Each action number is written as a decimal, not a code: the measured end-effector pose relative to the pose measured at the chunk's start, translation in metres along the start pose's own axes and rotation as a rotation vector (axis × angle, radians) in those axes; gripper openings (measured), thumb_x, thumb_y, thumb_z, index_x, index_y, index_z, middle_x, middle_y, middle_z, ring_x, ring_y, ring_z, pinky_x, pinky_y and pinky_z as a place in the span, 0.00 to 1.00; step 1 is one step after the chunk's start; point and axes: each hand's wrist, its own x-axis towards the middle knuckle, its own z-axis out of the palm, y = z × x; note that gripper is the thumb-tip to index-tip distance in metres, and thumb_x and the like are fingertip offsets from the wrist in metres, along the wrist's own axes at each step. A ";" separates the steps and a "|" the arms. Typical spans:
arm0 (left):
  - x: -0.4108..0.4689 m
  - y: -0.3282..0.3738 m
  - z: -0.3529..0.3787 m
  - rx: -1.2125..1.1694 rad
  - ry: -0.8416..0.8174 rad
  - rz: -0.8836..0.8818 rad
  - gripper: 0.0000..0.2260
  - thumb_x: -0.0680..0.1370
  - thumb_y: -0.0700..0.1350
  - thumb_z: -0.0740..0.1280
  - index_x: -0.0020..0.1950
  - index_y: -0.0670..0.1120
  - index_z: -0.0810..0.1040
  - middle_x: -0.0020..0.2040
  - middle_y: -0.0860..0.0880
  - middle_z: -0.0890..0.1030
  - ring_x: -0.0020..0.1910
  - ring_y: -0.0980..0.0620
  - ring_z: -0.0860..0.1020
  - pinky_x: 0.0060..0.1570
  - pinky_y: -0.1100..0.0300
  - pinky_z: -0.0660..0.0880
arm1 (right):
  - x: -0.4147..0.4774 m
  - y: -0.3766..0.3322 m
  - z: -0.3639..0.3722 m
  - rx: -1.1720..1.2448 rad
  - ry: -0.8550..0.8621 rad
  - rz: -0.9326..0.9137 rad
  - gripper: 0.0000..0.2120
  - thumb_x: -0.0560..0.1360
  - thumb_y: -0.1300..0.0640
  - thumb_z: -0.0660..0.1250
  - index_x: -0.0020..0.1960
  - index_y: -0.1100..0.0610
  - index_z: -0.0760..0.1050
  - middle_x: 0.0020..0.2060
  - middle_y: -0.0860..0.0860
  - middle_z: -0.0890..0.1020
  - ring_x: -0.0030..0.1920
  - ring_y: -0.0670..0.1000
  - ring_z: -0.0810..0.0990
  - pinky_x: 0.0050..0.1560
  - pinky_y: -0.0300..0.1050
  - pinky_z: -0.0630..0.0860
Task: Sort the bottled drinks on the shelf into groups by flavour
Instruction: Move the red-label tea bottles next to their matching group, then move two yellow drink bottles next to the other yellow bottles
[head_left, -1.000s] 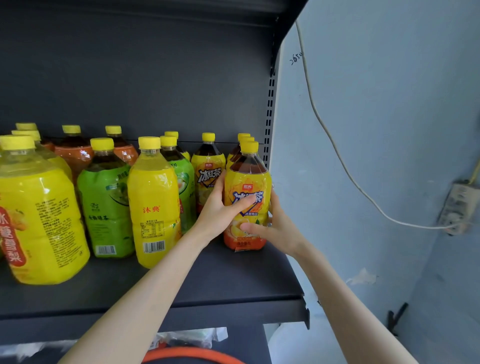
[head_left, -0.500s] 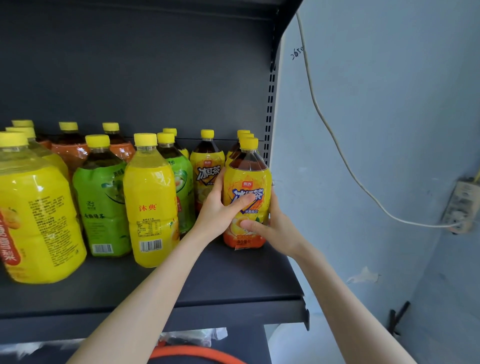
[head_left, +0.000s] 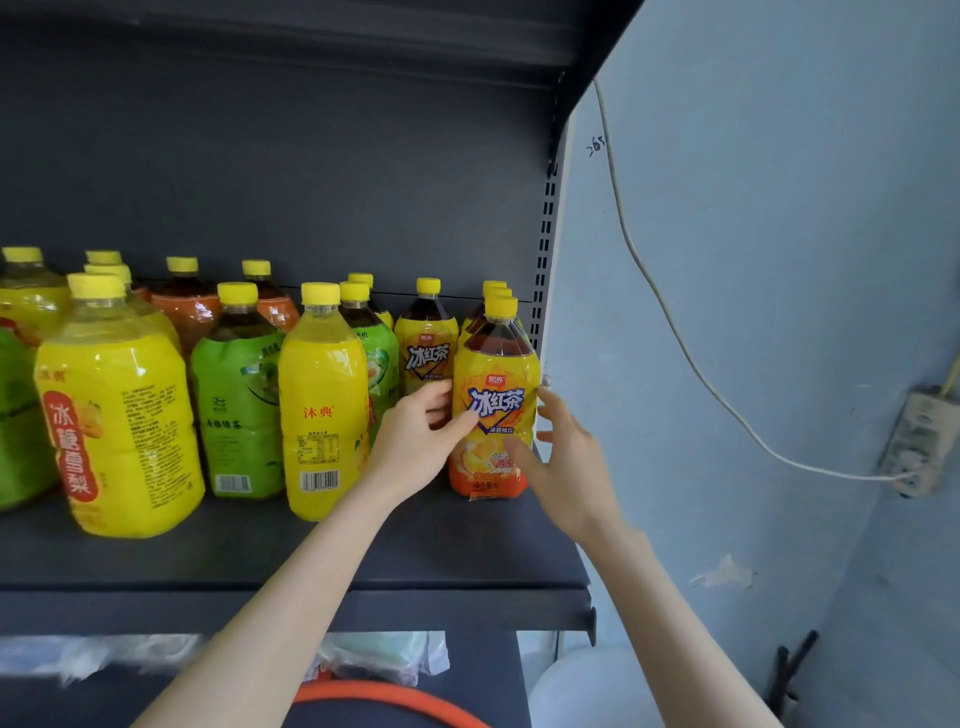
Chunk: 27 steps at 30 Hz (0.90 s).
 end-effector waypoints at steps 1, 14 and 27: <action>-0.008 0.001 -0.005 0.024 0.042 0.007 0.17 0.75 0.46 0.69 0.63 0.46 0.76 0.52 0.54 0.79 0.51 0.56 0.78 0.52 0.63 0.75 | -0.005 -0.005 -0.003 -0.012 0.047 -0.029 0.25 0.77 0.52 0.66 0.72 0.53 0.64 0.65 0.50 0.75 0.60 0.53 0.77 0.58 0.52 0.75; -0.075 -0.011 -0.115 0.048 0.320 0.140 0.05 0.76 0.41 0.67 0.42 0.50 0.80 0.37 0.53 0.83 0.37 0.57 0.81 0.41 0.62 0.78 | -0.027 -0.088 0.037 0.137 0.071 -0.213 0.06 0.77 0.57 0.66 0.52 0.56 0.79 0.43 0.46 0.82 0.41 0.41 0.79 0.40 0.30 0.73; -0.081 -0.112 -0.232 0.153 0.580 0.026 0.30 0.68 0.52 0.75 0.62 0.41 0.68 0.55 0.49 0.68 0.56 0.52 0.69 0.54 0.59 0.66 | -0.024 -0.146 0.158 0.092 0.378 0.043 0.35 0.70 0.52 0.75 0.69 0.63 0.64 0.65 0.60 0.67 0.65 0.59 0.65 0.62 0.49 0.65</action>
